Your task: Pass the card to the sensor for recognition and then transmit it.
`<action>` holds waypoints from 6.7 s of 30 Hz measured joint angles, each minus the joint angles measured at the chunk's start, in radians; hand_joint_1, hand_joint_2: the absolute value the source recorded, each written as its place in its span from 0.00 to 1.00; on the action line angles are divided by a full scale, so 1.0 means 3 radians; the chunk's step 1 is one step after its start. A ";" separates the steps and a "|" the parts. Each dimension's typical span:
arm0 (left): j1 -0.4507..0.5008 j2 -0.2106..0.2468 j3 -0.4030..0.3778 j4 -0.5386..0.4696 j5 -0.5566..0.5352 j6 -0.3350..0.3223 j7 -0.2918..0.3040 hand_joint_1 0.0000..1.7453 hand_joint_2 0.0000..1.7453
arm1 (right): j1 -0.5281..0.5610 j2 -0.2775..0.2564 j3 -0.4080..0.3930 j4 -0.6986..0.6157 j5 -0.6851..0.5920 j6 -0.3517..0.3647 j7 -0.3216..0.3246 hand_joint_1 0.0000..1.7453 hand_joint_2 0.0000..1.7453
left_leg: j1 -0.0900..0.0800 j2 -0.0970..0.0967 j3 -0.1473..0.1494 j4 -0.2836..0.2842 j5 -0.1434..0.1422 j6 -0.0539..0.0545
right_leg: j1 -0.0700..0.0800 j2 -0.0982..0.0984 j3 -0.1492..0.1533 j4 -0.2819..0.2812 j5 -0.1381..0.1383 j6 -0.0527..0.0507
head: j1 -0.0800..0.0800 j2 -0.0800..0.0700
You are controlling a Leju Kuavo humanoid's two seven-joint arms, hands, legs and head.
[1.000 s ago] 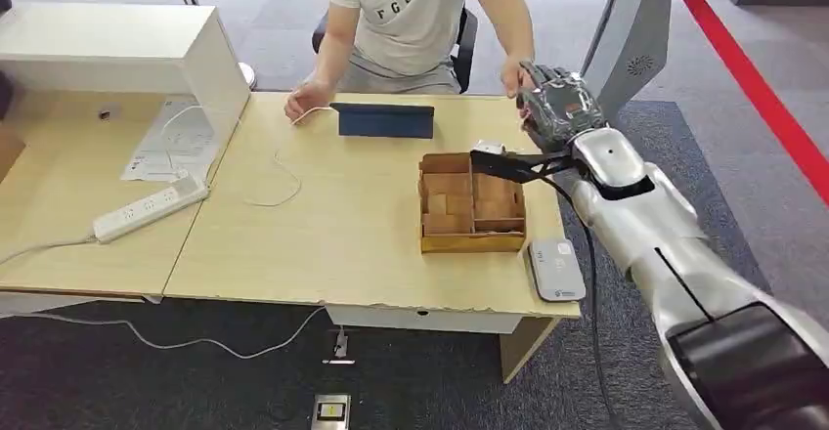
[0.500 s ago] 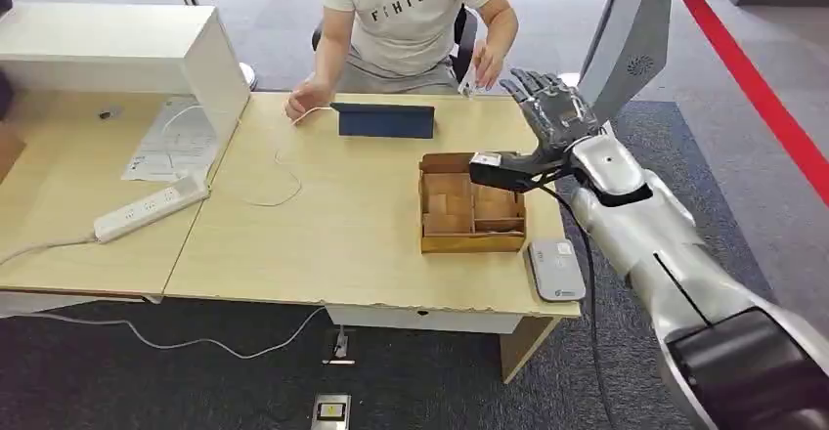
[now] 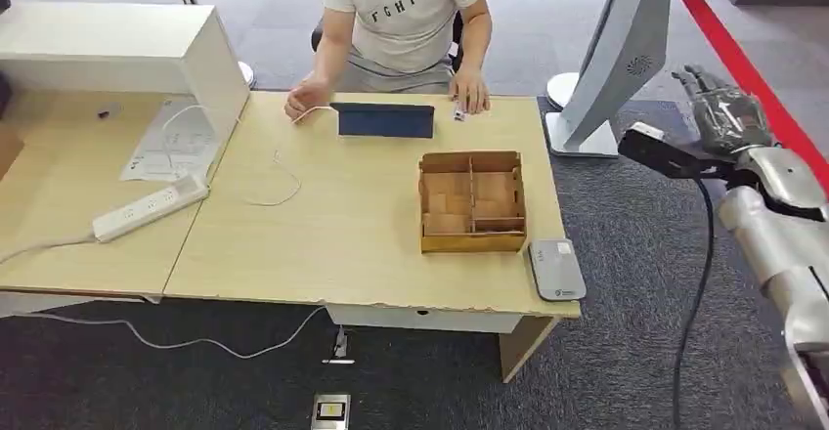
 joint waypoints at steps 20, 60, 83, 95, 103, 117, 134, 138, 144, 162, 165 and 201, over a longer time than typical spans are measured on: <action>-0.0020 0.0109 0.0034 -0.0001 0.0058 0.0181 0.0005 0.00 0.00 | 0.1572 -0.1224 -0.0257 -0.2802 -0.1364 0.1117 0.0721 0.00 0.00 | 0.0004 -0.0003 -0.0006 -0.0001 -0.0001 0.0003 | 0.0004 -0.0005 -0.0001 -0.0002 0.0000 -0.0001 | -0.0001 0.0000; -0.0067 -0.0019 0.0041 0.0001 -0.0099 0.0242 0.0010 0.00 0.00 | 0.2014 0.0429 0.0256 -0.3310 -0.0309 0.0663 0.1749 0.00 1.00 | 0.0012 -0.0002 -0.0008 -0.0005 0.0005 -0.0003 | 0.0011 -0.0007 -0.0001 0.0002 -0.0001 -0.0006 | 0.0000 0.0000; -0.0057 -0.0019 0.0050 0.0001 -0.0057 0.0219 0.0017 0.00 0.00 | 0.1912 0.0589 0.0097 -0.3138 0.0243 0.1165 0.1791 0.00 1.00 | 0.0011 -0.0001 -0.0007 -0.0004 0.0005 -0.0004 | 0.0011 -0.0007 -0.0002 0.0002 0.0000 -0.0007 | 0.0001 0.0000; -0.0057 -0.0019 0.0048 0.0000 -0.0113 0.0128 -0.0013 0.00 0.00 | 0.1852 0.0786 0.0140 -0.2643 0.0441 0.0930 0.1580 0.00 1.00 | 0.0012 -0.0001 -0.0008 -0.0005 0.0005 -0.0004 | 0.0012 -0.0007 -0.0002 0.0003 -0.0001 -0.0007 | 0.0001 0.0000; -0.0056 -0.0019 0.0048 0.0001 -0.0131 0.0154 -0.0013 0.00 0.00 | 0.1689 0.0991 0.0174 -0.2047 0.0379 0.0725 0.1399 0.00 1.00 | 0.0012 -0.0001 -0.0009 -0.0005 0.0006 -0.0005 | 0.0012 -0.0007 -0.0004 0.0003 -0.0001 -0.0007 | 0.0001 0.0000; -0.0053 -0.0019 0.0050 0.0000 -0.0136 0.0170 -0.0008 0.00 0.00 | 0.1448 0.1190 0.0265 -0.1250 0.0467 0.0436 0.1380 0.00 1.00 | 0.0012 -0.0001 -0.0010 -0.0005 0.0006 -0.0005 | 0.0011 -0.0007 -0.0005 0.0002 -0.0001 -0.0007 | 0.0000 0.0000; -0.0046 -0.0020 0.0055 0.0001 -0.0061 0.0272 0.0052 0.00 0.00 | 0.1250 0.1126 0.0338 -0.0774 0.0654 0.0315 0.1324 0.00 1.00 | 0.0012 0.0000 -0.0010 -0.0004 0.0006 -0.0005 | 0.0011 -0.0007 -0.0006 0.0002 0.0000 -0.0007 | 0.0000 0.0000; -0.0045 -0.0020 0.0055 0.0001 -0.0061 0.0298 0.0071 0.00 0.00 | 0.1243 0.1124 0.0347 -0.0745 0.0643 0.0318 0.1279 0.00 1.00 | 0.0012 0.0000 -0.0010 -0.0004 0.0006 -0.0005 | 0.0011 -0.0007 -0.0006 0.0003 0.0000 -0.0007 | 0.0000 0.0000; -0.0045 -0.0020 0.0055 0.0001 -0.0071 0.0320 0.0080 0.00 0.00 | 0.1246 0.1142 0.0365 -0.0724 0.0612 0.0327 0.1248 0.00 1.00 | 0.0012 0.0000 -0.0010 -0.0004 0.0006 -0.0005 | 0.0011 -0.0007 -0.0006 0.0003 0.0000 -0.0007 | 0.0000 0.0000; -0.0046 -0.0024 0.0055 0.0001 -0.0112 0.0319 0.0078 0.00 0.00 | 0.1337 0.1197 0.0406 -0.0757 0.0603 0.0331 0.1268 0.00 1.00 | 0.0012 0.0000 -0.0009 -0.0004 0.0006 -0.0005 | 0.0011 -0.0006 -0.0006 0.0002 0.0000 -0.0007 | 0.0000 0.0000; -0.0045 -0.0024 0.0053 0.0001 -0.0121 0.0319 0.0072 0.00 0.00 | 0.1338 0.1195 0.0408 -0.0757 0.0604 0.0313 0.1270 0.00 1.00 | 0.0012 0.0000 -0.0009 -0.0004 0.0006 -0.0005 | 0.0011 -0.0007 -0.0006 0.0002 0.0000 -0.0008 | 0.0000 0.0000; -0.0043 -0.0024 0.0053 0.0001 -0.0151 0.0280 0.0048 0.00 0.00 | 0.1412 0.1195 0.0410 -0.0701 0.0716 0.0276 0.1299 1.00 1.00 | 0.0012 0.0000 -0.0010 -0.0004 0.0006 -0.0005 | 0.0011 -0.0007 -0.0006 0.0002 0.0000 -0.0008 | 0.0000 0.0000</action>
